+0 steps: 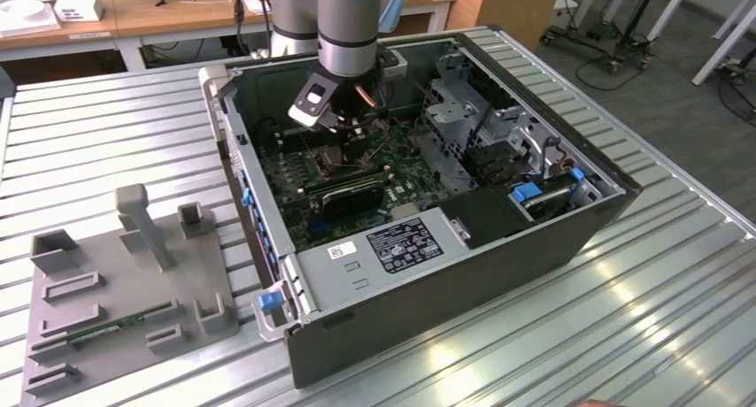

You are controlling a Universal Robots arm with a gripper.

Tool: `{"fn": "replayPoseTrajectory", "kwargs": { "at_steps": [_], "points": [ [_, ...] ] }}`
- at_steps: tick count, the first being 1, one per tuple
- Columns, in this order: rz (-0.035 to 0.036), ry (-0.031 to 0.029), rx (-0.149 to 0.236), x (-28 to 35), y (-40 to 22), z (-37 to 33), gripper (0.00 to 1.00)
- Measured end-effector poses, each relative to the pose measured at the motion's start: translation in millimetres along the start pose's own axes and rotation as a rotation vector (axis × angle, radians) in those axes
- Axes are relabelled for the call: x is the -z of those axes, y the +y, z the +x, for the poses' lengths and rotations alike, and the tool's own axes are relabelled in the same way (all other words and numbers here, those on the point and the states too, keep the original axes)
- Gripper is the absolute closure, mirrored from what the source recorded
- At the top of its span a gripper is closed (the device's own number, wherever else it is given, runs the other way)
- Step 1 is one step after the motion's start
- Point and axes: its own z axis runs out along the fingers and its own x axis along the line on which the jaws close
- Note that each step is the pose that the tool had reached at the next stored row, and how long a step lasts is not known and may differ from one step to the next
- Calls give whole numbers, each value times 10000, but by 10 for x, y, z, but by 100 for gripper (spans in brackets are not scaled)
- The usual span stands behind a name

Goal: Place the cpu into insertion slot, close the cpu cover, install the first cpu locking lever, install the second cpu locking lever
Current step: 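Place the cpu into insertion slot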

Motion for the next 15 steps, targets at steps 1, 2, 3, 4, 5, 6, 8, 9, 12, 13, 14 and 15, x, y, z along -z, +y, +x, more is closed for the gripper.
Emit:
{"fn": "replayPoseTrajectory", "kwargs": {
  "at_steps": [1,2,3,4,5,6,8,9,12,13,14,15],
  "points": [
    [0,1,2,0,0,0,46],
    [1,1,4,0,0,0,46],
    [1,1,4,-1,0,0,46],
    [-1,3,5,-4,1,0,46],
    [-2,5,4,-9,1,1,46],
    [-1,3,4,-14,1,0,46],
    [1,1,4,-29,0,0,46],
    [0,2,4,-38,0,0,46],
    [1,-1,6,-49,0,0,46],
    [2,-1,6,-49,0,0,46],
    [-1,2,5,-51,0,3,46],
    [0,3,4,-51,0,5,46]
  ]
}}
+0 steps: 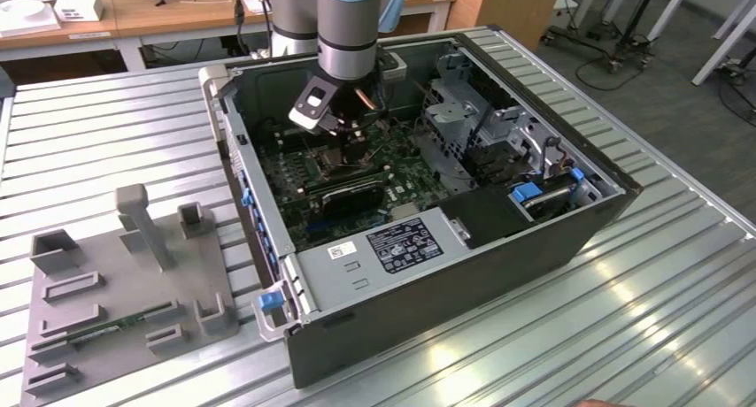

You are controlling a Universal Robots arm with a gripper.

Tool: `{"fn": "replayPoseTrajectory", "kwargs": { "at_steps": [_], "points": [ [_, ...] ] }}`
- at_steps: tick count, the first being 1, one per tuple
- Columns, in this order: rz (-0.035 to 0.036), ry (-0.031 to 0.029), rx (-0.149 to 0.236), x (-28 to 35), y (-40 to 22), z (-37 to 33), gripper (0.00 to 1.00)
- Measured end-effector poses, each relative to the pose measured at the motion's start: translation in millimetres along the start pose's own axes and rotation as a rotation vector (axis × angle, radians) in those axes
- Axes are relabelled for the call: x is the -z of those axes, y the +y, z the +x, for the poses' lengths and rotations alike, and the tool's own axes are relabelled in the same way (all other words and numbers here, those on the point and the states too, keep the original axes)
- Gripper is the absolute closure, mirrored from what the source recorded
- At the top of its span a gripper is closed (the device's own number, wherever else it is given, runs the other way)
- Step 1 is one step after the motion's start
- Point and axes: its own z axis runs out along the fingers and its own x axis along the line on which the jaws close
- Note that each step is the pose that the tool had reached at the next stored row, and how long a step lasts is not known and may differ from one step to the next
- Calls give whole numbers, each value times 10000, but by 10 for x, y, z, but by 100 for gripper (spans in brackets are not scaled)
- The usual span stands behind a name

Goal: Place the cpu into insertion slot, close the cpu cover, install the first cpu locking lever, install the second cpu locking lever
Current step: 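Place the cpu into insertion slot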

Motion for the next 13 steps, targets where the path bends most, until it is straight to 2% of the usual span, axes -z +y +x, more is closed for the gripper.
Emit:
{"fn": "replayPoseTrajectory", "kwargs": {
  "at_steps": [13],
  "points": [
    [3,3,-1,-36,-2,8,46]
  ]
}}
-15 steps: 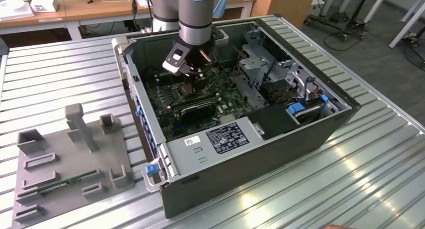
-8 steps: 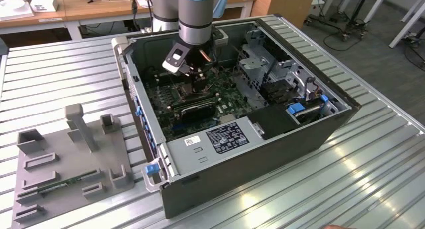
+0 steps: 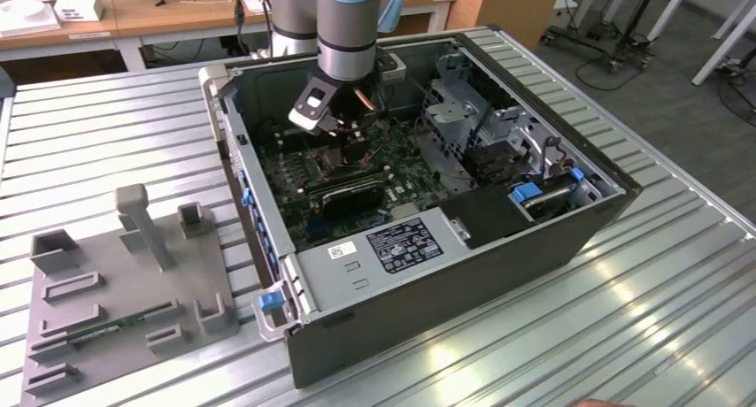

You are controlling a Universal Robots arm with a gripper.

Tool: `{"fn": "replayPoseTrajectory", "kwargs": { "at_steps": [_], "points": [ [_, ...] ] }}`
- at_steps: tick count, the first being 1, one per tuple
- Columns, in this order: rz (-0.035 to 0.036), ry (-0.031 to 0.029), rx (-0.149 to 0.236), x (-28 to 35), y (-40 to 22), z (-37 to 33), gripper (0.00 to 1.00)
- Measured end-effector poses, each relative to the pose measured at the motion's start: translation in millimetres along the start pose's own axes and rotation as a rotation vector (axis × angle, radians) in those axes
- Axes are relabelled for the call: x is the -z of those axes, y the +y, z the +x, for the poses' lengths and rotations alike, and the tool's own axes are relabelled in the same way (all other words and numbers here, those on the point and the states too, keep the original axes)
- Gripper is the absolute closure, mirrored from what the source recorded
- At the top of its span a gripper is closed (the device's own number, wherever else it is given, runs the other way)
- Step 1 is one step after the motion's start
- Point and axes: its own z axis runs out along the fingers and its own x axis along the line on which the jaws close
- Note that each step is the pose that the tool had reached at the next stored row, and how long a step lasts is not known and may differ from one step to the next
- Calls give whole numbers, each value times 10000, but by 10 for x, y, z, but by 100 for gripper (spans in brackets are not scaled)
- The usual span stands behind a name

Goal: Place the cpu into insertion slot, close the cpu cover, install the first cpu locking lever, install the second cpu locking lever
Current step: 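Place the cpu into insertion slot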

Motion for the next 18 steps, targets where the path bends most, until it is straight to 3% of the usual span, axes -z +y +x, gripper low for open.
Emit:
{"fn": "replayPoseTrajectory", "kwargs": {
  "at_steps": [18],
  "points": [
    [-1,1,1,-3,-4,1,46]
  ]
}}
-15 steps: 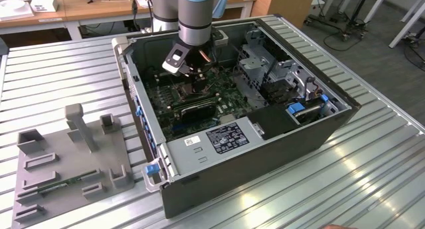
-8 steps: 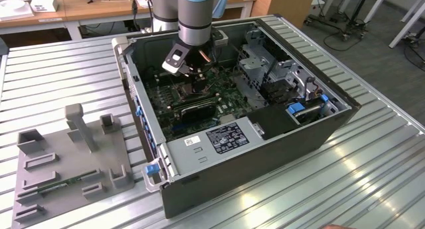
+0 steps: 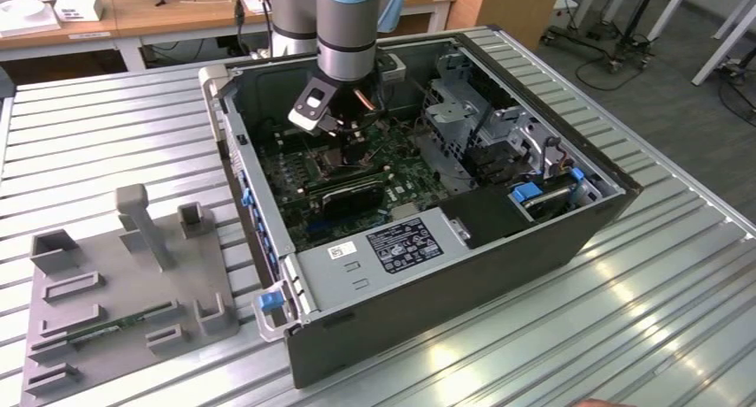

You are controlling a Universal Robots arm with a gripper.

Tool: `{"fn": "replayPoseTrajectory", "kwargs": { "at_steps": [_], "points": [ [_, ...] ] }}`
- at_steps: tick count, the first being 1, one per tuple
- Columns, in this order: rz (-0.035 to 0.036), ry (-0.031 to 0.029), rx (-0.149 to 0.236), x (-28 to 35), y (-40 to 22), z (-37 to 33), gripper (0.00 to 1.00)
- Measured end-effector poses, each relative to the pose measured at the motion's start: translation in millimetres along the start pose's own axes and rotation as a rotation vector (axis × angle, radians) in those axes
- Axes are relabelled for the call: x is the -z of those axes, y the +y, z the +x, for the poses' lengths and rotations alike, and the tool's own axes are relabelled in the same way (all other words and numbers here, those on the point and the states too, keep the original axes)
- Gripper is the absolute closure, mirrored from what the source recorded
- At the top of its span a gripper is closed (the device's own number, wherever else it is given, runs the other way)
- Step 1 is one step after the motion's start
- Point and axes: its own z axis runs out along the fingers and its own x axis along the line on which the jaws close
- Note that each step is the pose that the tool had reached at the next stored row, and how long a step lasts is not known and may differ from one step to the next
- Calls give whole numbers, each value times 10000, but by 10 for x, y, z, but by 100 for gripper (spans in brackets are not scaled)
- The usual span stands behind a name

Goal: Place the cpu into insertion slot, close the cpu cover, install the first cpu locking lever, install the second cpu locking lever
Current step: 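Place the cpu into insertion slot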

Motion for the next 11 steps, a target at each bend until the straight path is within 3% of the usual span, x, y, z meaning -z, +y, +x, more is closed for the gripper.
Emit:
{"fn": "replayPoseTrajectory", "kwargs": {
  "at_steps": [11],
  "points": [
    [-3,-3,-140,-11,0,0,46]
  ]
}}
